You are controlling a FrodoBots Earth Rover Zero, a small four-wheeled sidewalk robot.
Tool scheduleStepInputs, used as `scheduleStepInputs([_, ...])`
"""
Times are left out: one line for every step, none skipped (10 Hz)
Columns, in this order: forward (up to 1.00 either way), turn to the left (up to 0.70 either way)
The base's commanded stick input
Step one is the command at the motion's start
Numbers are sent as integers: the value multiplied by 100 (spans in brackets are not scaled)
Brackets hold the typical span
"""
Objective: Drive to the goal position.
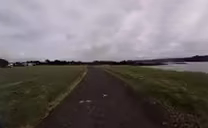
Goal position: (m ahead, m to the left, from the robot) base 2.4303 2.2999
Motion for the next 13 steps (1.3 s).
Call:
scheduleStepInputs([0,0])
scheduleStepInputs([0,0])
scheduleStepInputs([0,0])
scheduleStepInputs([0,0])
scheduleStepInputs([0,0])
scheduleStepInputs([19,0])
scheduleStepInputs([49,0])
scheduleStepInputs([70,0])
scheduleStepInputs([70,0])
scheduleStepInputs([70,0])
scheduleStepInputs([70,0])
scheduleStepInputs([70,0])
scheduleStepInputs([70,0])
